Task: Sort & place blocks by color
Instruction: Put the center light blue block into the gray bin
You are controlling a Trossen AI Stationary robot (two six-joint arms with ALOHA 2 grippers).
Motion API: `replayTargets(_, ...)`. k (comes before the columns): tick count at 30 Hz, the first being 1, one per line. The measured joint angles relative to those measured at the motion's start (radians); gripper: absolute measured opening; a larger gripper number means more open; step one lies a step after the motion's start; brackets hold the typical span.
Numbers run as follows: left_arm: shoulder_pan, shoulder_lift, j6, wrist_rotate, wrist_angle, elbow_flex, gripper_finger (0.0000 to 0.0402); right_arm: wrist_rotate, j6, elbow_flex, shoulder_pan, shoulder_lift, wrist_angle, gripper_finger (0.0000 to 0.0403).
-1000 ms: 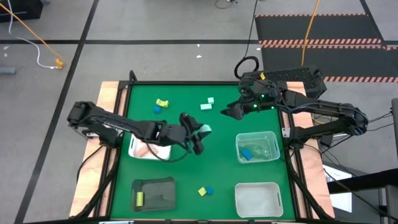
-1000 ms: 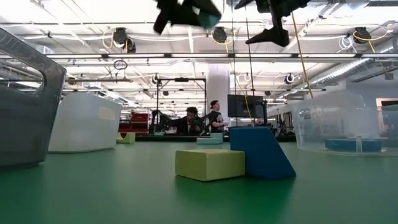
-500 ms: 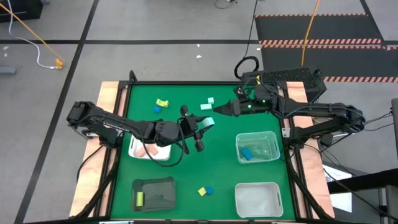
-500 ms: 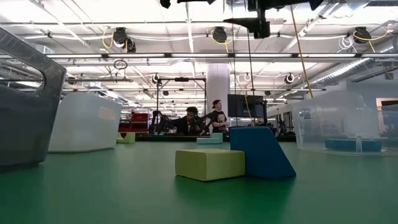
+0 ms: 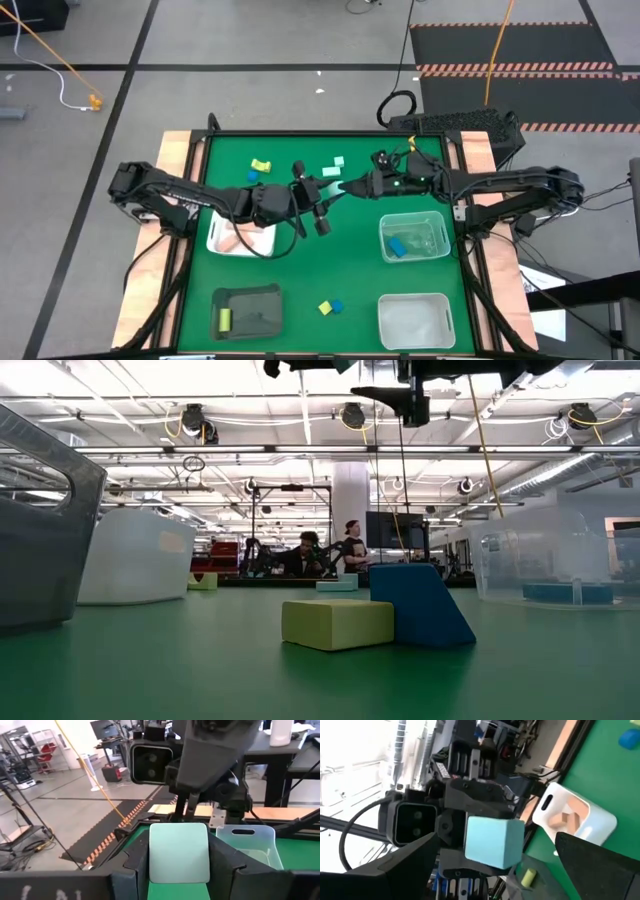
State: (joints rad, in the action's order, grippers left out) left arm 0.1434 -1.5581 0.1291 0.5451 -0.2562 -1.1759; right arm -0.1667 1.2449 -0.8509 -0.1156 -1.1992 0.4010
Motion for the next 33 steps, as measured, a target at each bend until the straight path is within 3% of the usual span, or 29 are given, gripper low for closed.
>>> replayTargets(8,-0.015,0.0,-0.015,-0.015,0.065,0.0,0.0131,0.001,0.038,0.0,0.014,-0.095,0.109,0.039)
replayTargets(12,-0.02,0.0,-0.047,-0.014,0.098,0.0,0.0131,-0.02,0.053,0.0,0.013,-0.131,0.153,0.0369)
replayTargets(18,-0.019,0.0,-0.063,-0.014,0.12,0.0,0.0131,-0.02,0.051,0.0,0.013,-0.145,0.156,0.0284)
replayTargets(24,-0.019,0.001,-0.063,-0.011,0.121,0.0,0.0131,-0.02,0.044,0.0,0.013,-0.146,0.143,0.0159)
replayTargets(28,-0.019,0.001,-0.076,-0.01,0.124,0.0,0.0131,-0.021,0.04,0.0,0.013,-0.146,0.14,0.0156)
replayTargets(30,-0.016,0.001,-0.083,-0.01,0.123,0.0,0.0145,-0.022,0.035,0.0,0.013,-0.146,0.14,0.0156)
replayTargets(33,-0.006,0.001,-0.125,-0.012,0.113,0.0,0.021,-0.055,0.005,0.0,0.005,-0.146,0.147,0.0156)
